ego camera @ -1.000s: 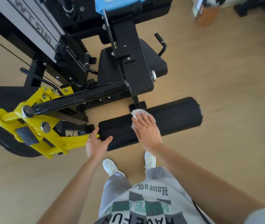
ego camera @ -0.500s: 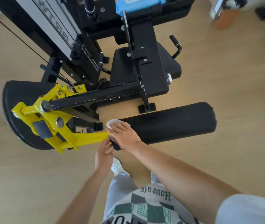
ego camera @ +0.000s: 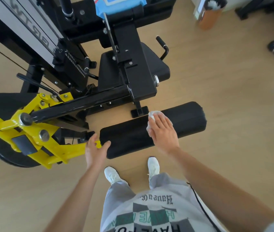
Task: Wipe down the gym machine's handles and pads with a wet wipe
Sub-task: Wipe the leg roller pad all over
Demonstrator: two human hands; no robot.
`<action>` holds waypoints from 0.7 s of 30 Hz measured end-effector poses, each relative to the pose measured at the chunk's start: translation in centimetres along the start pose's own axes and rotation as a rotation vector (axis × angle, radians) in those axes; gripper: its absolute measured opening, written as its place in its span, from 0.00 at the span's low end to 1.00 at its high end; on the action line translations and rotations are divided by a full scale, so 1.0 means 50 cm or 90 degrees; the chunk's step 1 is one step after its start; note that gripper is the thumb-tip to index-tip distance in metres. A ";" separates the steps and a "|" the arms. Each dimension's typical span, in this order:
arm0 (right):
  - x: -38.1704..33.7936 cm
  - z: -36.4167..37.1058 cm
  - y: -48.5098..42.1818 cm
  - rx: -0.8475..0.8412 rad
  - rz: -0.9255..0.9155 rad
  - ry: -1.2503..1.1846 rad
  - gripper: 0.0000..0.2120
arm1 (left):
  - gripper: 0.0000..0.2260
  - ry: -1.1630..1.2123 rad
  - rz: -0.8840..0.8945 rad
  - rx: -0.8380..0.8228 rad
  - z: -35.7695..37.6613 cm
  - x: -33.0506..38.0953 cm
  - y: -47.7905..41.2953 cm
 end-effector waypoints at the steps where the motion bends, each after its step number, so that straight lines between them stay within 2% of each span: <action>1: 0.033 -0.002 0.005 -0.006 0.041 0.006 0.25 | 0.32 -0.034 0.006 0.000 0.008 0.009 -0.011; 8: 0.192 -0.010 0.017 -0.021 0.317 -0.033 0.27 | 0.42 -0.218 -0.018 -0.026 0.052 0.025 -0.039; 12: 0.227 -0.018 0.002 -0.033 0.359 -0.056 0.30 | 0.43 -0.240 0.015 -0.026 0.040 0.022 -0.037; 16: 0.207 -0.008 -0.014 -0.072 0.312 -0.037 0.29 | 0.42 -0.229 0.023 -0.022 0.034 0.026 -0.032; 21: 0.080 -0.003 -0.028 -0.050 0.093 -0.031 0.24 | 0.42 -0.228 0.047 -0.007 0.028 0.028 -0.001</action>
Point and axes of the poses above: each hand's wrist, its own y-axis away from the middle knuckle, its own z-axis out of the palm, x = y × z, the point moved 6 cm from there along -y, towards the middle knuckle, and after that the axes turned 10 degrees about y, right-handed, at the moved point
